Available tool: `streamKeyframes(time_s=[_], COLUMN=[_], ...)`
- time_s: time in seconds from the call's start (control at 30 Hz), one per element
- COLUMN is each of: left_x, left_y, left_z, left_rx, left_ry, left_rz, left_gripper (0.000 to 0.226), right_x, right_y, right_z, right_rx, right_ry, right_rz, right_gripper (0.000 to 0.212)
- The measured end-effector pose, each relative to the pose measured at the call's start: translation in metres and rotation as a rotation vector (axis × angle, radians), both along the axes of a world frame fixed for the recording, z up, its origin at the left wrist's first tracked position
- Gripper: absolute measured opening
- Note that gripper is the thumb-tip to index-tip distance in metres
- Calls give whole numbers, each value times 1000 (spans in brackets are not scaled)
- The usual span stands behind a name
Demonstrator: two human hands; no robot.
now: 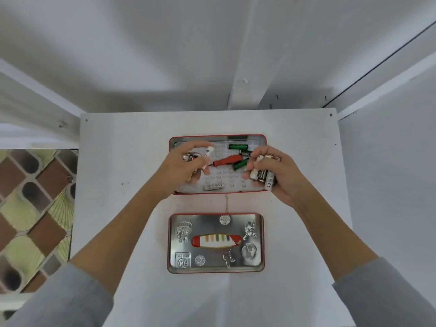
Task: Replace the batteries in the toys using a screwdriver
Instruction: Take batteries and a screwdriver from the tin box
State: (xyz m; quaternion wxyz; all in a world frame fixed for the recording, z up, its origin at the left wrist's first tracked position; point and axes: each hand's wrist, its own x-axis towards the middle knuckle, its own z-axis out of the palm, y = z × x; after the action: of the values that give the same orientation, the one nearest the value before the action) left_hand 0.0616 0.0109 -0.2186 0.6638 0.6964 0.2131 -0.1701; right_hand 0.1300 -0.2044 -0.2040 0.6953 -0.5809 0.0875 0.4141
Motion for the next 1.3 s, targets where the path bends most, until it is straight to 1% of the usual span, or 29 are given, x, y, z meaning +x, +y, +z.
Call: streamKeyframes(time_s=[0.03, 0.1, 0.2, 0.3, 0.33, 0.43, 0.5, 0.57, 0.63, 0.67, 0.73, 0.83, 0.87, 0.9, 0.97, 1.0, 1.1, 1.2, 1.3], left_x=[-4, -10, -18, -23, -24, -25, -25, -22, -18, -15, -8, 5, 9, 13, 20, 22, 31, 36, 39], left_y=[7, 18, 27, 30, 30, 28, 29, 28, 26, 23, 16, -4, -11, -19, -33, -39, -58, -68, -72], left_z=[3, 3, 3, 3, 4, 3, 2, 2, 3, 3, -1, -6, -9, -13, -25, -31, -45, -49, -50], left_rx=[-36, -122, -289, -436, -462, -515, -519, -488, -434, -382, -248, -37, 5, 33, 103, 164, 437, 708, 856], left_ry=[-8, -13, -1, 7, 12, 25, 43, 33, 21, 21, 28, 75, 85, 88, 81, 72, 9, -69, -106], left_rz=[31, 106, 241, 346, 379, 454, 480, 457, 408, 380, 300, 102, 42, -11, -108, -150, -272, -379, -414], left_gripper=[30, 32, 27, 12, 14, 11, 15, 14, 19, 21, 21, 22, 22, 20, 19, 21, 28, 25, 25], right_x=[2, 6, 10, 9, 8, 5, 3, 2, 2, 3, 6, 9, 12, 14, 19, 20, 21, 15, 8], right_y=[7, 22, 44, 58, 61, 68, 71, 71, 66, 61, 46, 18, 9, 0, -14, -18, -30, -39, -43], right_z=[-1, -4, -19, -41, -44, -49, -50, -54, -55, -52, -40, -12, -5, 0, 6, 8, 11, 9, 8], right_rx=[-77, -239, -439, -631, -671, -752, -794, -818, -806, -779, -683, -426, -321, -218, -55, 2, 129, 155, 197], right_ry=[-85, -247, -505, -778, -840, -983, -1053, -1076, -1014, -943, -736, -403, -330, -270, -178, -150, -75, -47, 29], right_rz=[95, 300, 636, 977, 1056, 1174, 1233, 1268, 1211, 1118, 835, 349, 213, 112, 10, -14, -70, -117, -172], right_gripper=[22, 19, 12, 11, 11, 15, 13, 14, 14, 12, 5, 9, 11, 19, 37, 41, 38, 30, 25])
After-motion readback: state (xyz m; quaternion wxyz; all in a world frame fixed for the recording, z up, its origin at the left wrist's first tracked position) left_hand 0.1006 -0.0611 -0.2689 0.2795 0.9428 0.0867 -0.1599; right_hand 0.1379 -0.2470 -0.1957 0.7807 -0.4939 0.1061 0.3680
